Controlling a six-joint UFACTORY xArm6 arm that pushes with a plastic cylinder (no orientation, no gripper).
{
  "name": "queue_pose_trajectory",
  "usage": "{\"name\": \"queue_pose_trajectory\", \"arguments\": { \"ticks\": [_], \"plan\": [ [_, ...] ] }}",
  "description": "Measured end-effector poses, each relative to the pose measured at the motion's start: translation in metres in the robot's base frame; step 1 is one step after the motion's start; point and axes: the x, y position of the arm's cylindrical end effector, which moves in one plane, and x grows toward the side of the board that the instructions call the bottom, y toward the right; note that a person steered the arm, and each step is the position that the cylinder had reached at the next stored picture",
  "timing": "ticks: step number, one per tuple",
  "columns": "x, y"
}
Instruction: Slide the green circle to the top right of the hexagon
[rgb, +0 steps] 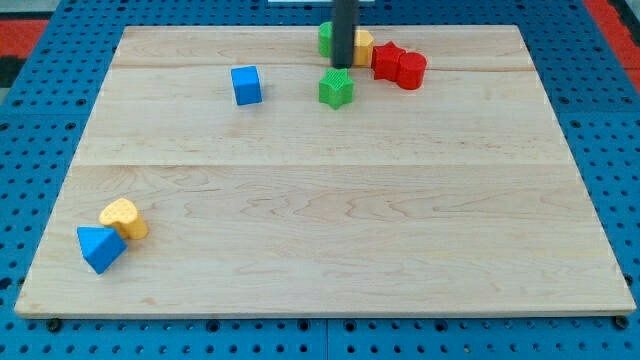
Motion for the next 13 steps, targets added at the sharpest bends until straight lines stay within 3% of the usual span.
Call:
{"name": "queue_pose_trajectory", "arguments": {
  "ticks": [1,2,3,7,8,9,11,13],
  "plan": [
    [-0.023,-0.059],
    [-0.063,-0.066],
    [-0.073,-0.051],
    [-0.038,0.056],
    [-0.029,0.016],
    [-0.056,-0.012],
    [-0.074,-0.008],
    [-0.074,0.08]
  ]
}}
